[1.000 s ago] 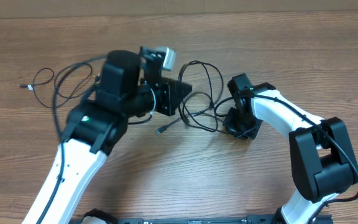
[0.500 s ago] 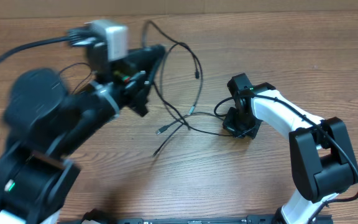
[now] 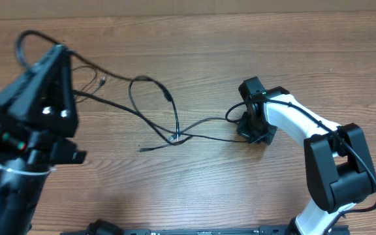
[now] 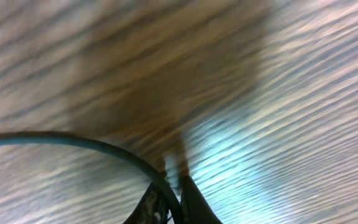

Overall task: Untangle cables
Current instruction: 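Lift the held black cable and swing it up-left with the left gripper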

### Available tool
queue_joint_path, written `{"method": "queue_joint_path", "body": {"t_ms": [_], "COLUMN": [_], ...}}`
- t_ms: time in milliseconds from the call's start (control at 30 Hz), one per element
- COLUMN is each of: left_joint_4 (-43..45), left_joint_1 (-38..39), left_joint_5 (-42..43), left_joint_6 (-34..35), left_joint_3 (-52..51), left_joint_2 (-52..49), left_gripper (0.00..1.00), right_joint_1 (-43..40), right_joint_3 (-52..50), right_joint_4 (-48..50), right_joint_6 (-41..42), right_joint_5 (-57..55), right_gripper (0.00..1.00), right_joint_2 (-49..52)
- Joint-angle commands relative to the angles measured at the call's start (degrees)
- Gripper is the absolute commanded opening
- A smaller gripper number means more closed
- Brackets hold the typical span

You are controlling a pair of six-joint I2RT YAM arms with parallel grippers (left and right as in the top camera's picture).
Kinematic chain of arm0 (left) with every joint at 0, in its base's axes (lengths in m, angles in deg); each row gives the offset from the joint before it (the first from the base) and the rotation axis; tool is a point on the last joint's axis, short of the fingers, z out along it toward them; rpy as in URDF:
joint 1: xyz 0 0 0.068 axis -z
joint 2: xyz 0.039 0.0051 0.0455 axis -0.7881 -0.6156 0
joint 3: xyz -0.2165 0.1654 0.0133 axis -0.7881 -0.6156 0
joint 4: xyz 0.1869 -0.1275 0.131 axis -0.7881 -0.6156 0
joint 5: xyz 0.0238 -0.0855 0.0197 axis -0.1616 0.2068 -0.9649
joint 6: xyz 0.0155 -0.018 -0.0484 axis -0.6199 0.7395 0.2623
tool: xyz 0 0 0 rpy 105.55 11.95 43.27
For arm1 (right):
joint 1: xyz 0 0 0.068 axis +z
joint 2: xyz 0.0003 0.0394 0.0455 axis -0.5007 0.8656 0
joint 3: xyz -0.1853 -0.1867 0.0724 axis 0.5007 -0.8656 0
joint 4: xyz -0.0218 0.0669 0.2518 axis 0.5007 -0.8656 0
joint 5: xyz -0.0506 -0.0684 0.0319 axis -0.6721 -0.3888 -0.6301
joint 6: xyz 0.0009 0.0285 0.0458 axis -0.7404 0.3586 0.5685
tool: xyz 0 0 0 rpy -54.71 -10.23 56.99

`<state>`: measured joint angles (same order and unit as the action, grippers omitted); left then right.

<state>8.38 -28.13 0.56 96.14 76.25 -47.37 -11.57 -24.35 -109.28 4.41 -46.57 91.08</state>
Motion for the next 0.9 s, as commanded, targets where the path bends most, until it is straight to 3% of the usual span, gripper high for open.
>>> {"method": "queue_joint_path", "body": {"t_ms": [0,300,700,867], "left_joint_4": [0.35,-0.22,-1.11,-3.82], "left_joint_1": [-0.35,-0.35,-0.35,-0.35], "left_joint_5": [-4.04,-5.27,-5.29,-5.25], "left_joint_6": [-1.27,-1.27,-1.29,-1.25], "left_joint_3": [0.96,0.96,0.96,0.94], "left_joint_2": [-0.17,-0.17,-0.17,-0.52], "left_gripper": [0.04,0.04,0.04,0.04], "right_joint_1": [-0.98,-12.09,-36.44,-40.50], "right_joint_3": [-0.79,-0.79,-0.79,-0.79], "right_joint_4": [0.33,0.57,0.61,1.09], "right_joint_6": [3.04,7.80,7.52,1.70], "right_joint_5": [-10.27,-12.92,-2.84,5.03], "right_gripper": [0.08,0.07,0.05,0.04], "right_joint_2": [1.03,1.03,1.03,1.03]}}
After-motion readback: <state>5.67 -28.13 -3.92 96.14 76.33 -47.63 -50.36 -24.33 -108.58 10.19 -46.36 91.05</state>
